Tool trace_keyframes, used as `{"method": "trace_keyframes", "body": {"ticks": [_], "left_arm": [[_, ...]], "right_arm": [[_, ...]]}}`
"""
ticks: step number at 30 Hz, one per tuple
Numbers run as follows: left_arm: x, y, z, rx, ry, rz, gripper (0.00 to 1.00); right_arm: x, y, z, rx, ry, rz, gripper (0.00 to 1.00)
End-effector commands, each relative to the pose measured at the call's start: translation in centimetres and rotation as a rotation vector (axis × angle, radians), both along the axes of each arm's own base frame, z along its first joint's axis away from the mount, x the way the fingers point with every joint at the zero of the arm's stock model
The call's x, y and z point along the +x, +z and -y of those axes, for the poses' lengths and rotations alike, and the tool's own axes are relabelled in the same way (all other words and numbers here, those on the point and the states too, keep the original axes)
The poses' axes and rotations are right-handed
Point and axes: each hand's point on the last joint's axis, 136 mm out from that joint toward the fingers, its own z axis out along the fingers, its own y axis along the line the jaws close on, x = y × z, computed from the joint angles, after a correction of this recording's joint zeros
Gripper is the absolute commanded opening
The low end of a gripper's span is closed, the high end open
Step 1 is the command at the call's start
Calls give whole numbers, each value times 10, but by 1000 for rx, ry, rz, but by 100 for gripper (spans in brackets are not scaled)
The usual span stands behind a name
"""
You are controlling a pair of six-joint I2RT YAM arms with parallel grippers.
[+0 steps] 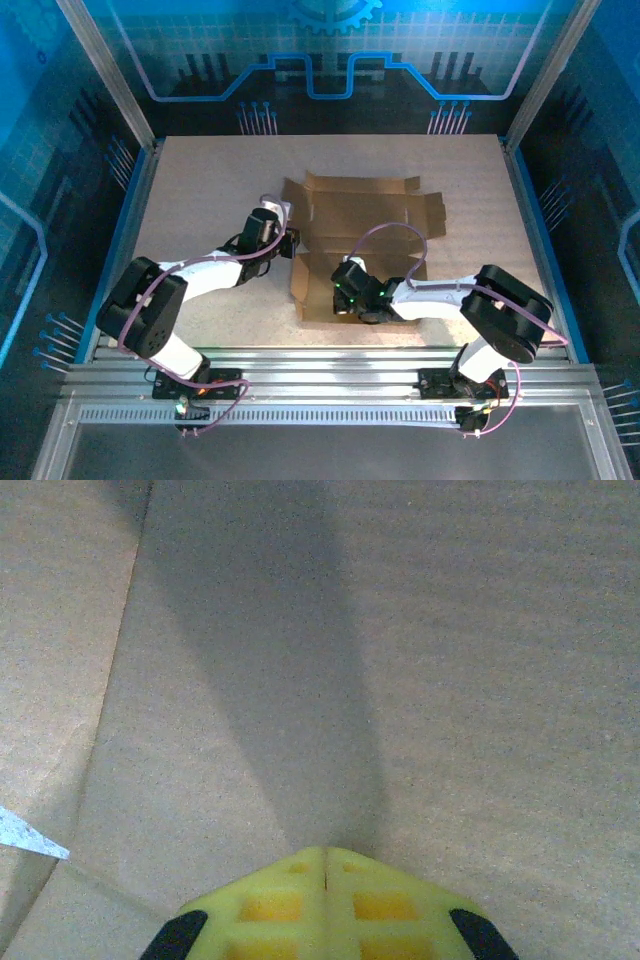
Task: Fold the paper box
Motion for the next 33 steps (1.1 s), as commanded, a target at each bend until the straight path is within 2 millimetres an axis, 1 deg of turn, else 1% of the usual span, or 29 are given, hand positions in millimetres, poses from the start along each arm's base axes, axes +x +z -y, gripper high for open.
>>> {"method": "trace_keyframes", "body": {"ticks": [1, 4, 8, 10, 13, 14, 15, 16, 19, 24, 28, 33], "left_arm": [[-7, -3, -10, 54, 25, -6, 15], [2, 6, -18, 43, 62, -52, 15], [17, 18, -33, 12, 97, -159, 22], [27, 24, -39, -40, 89, -206, 29], [44, 29, -54, -98, 95, -279, 40], [49, 32, -56, -111, 89, -293, 47], [55, 33, -60, -116, 85, -307, 51], [61, 33, -63, -112, 83, -318, 54], [79, 33, -64, -125, 46, -348, 61], [110, 17, -72, -98, 24, -414, 66], [133, 0, -78, -151, 11, -480, 68], [147, -16, -76, -205, -52, -550, 72]], "right_arm": [[-7, -15, 2, -49, -5, -33, 4], [-9, -16, 2, -54, 2, -36, 4], [-12, -17, 1, -44, 17, -39, 5], [-13, -16, -1, -31, 29, -36, 5], [-14, -15, -2, -25, 42, -36, 6], [-14, -15, -3, -23, 45, -35, 7], [-15, -15, -3, -24, 50, -34, 7], [-15, -15, -3, -22, 55, -34, 7], [-16, -15, -3, -18, 65, -31, 8], [-18, -15, -3, -17, 88, -31, 9], [-19, -17, 0, -24, 92, -31, 10], [-21, -20, 3, -30, 89, -40, 10]]}}
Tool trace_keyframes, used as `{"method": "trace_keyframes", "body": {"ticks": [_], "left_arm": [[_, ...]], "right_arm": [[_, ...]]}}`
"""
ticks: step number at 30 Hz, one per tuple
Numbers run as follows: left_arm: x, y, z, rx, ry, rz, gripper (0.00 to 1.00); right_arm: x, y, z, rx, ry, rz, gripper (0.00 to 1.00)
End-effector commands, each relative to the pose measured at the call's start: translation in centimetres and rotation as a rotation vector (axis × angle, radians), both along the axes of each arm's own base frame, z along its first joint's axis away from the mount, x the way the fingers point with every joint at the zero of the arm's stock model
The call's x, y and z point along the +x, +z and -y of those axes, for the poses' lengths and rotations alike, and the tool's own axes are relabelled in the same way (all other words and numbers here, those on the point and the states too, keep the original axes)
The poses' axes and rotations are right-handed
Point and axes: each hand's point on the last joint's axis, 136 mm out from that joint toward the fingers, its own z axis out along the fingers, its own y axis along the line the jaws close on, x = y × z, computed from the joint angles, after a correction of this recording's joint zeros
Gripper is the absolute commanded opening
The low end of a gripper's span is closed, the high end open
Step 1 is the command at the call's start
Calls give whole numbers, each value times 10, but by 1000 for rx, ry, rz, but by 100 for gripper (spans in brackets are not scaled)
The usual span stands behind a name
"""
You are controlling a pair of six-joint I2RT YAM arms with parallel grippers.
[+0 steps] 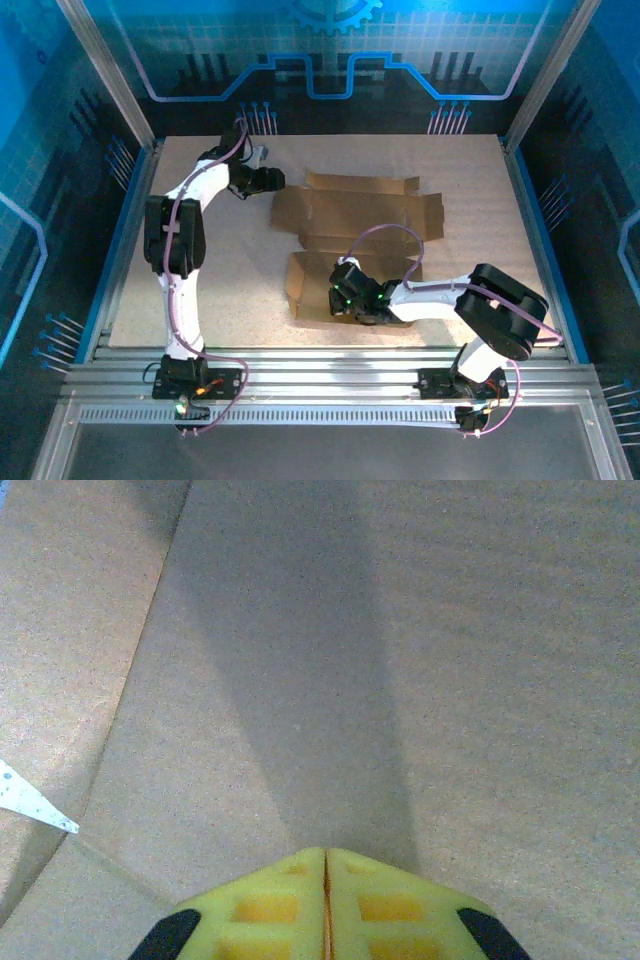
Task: Fold the paper box
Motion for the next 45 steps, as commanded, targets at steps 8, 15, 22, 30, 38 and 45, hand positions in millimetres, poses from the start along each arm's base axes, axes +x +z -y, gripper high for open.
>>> {"method": "trace_keyframes", "body": {"ticks": [8, 15, 22, 30, 38, 45], "left_arm": [[10, -15, 19, -204, -131, -116, 70], [14, -26, 32, -296, -160, -179, 52], [9, -9, 41, -329, -214, -144, 25], [-4, 7, 52, -260, -282, -60, 0], [-25, 50, 60, -178, -275, 194, 0], [-65, 58, 73, -33, -301, 342, 0]], "right_arm": [[-23, -23, 17, -73, 34, -77, 9], [-25, -25, 18, -80, 35, -85, 9], [-22, -27, 11, -88, 49, -93, 9], [-19, -22, 6, -77, 41, -83, 8], [-13, -14, 6, -87, 8, -55, 7], [-12, -18, 6, -90, -14, -47, 6]]}}
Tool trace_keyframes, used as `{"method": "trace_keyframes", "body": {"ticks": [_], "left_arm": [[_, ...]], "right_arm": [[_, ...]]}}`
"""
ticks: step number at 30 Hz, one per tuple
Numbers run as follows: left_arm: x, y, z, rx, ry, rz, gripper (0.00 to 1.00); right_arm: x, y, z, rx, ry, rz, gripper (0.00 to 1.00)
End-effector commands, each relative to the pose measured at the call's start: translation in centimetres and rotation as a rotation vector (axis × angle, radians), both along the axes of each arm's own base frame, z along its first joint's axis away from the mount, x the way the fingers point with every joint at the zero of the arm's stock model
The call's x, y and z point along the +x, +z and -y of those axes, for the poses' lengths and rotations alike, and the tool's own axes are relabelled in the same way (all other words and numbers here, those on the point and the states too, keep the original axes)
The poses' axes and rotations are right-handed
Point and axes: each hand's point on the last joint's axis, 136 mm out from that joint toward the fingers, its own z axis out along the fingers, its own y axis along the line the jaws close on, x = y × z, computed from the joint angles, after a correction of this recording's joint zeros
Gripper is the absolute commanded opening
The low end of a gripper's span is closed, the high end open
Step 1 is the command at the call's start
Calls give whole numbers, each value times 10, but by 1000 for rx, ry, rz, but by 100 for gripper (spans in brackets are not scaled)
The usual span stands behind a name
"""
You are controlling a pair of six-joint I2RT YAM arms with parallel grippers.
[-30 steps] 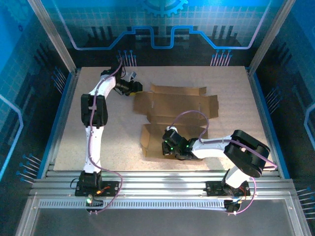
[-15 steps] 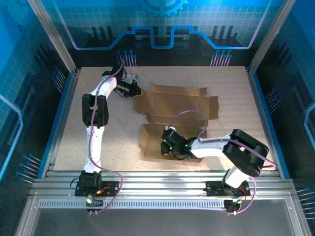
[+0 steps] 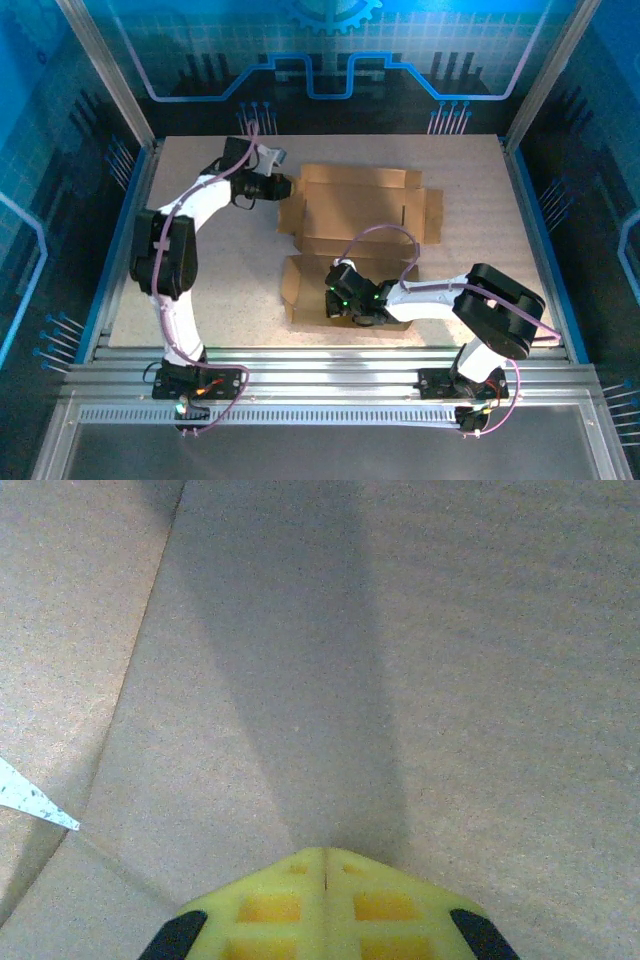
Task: Fold the paper box
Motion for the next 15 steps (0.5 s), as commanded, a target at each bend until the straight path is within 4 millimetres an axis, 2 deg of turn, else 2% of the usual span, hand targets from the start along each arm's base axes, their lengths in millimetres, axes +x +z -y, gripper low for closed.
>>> {"method": "trace_keyframes", "body": {"ticks": [1, 4, 8, 15], "left_arm": [[-15, -3, 6, 61, -1, 86, 0], [-27, -12, 3, 70, 36, 126, 0], [-41, -6, -2, 82, 74, 178, 0], [-68, -20, 1, 88, 127, 69, 0]], "right_arm": [[-4, -18, 15, -89, -34, -20, 6], [-5, -19, 15, -88, -33, -19, 6], [-6, -18, 16, -86, -36, -13, 6], [-4, -17, 15, -85, -44, -7, 6]]}}
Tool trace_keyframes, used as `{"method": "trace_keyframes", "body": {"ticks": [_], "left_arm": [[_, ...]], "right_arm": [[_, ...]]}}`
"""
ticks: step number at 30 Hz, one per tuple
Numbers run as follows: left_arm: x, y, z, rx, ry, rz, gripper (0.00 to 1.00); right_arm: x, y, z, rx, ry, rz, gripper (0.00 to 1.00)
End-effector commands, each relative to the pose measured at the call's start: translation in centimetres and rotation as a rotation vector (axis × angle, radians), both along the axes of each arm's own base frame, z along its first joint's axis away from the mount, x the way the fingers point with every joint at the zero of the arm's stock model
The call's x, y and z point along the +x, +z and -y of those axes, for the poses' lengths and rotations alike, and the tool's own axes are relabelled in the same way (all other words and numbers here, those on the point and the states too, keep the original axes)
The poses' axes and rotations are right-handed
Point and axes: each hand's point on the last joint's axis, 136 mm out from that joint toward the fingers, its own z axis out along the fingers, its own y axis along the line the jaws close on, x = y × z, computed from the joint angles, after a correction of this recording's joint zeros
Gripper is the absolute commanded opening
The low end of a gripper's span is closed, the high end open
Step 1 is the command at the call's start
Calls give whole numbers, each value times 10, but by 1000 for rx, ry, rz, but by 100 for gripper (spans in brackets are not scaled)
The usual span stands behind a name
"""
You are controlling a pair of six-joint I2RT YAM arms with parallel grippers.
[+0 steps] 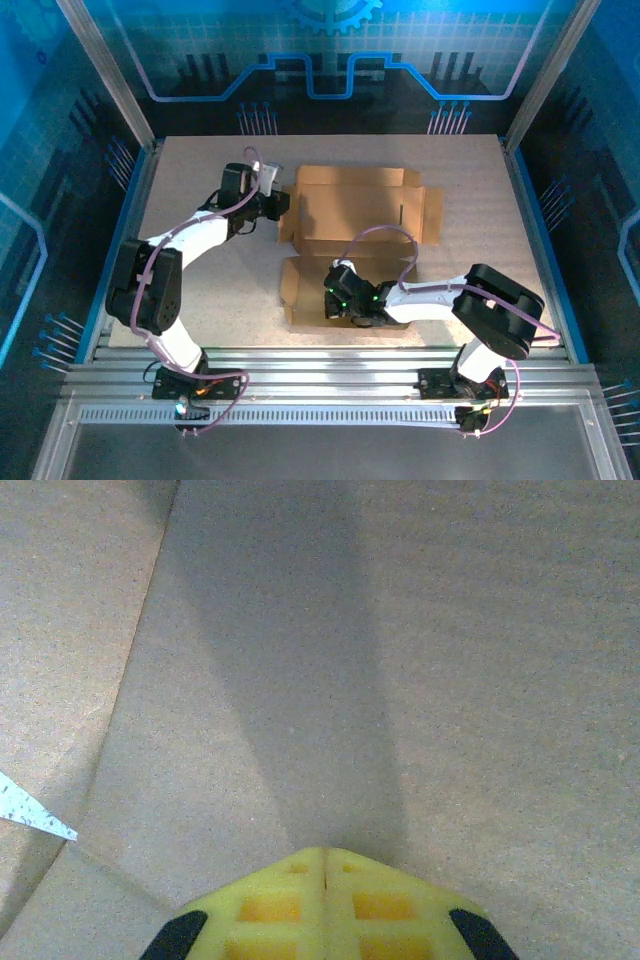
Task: Fold the paper box
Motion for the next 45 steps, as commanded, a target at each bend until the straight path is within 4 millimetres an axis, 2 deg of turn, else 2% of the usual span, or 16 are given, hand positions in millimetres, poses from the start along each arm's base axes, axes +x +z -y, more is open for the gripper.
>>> {"method": "trace_keyframes", "body": {"ticks": [1, 8, 20, 28, 36, 40, 45], "left_arm": [[-36, -32, 2, 38, 15, -135, 0], [-63, -50, -7, 87, 85, -175, 0], [-102, -64, -13, 111, 161, -222, 1], [-128, -80, -35, 169, 271, -307, 1], [-152, -96, -37, 220, 299, -309, 1], [-154, -94, -28, 214, 264, -260, 4], [-159, -98, -31, 199, 309, -294, 5]], "right_arm": [[-4, -17, 16, -85, -36, -16, 6], [-4, -19, 18, -98, -50, -20, 6], [-5, -28, 26, -137, -103, -47, 0], [-5, -31, 31, -153, -146, -61, 0], [-6, -31, 24, -156, -138, -57, 0], [-7, -29, 16, -133, -114, -51, 0], [-9, -25, 8, -123, -97, -42, 0]]}}
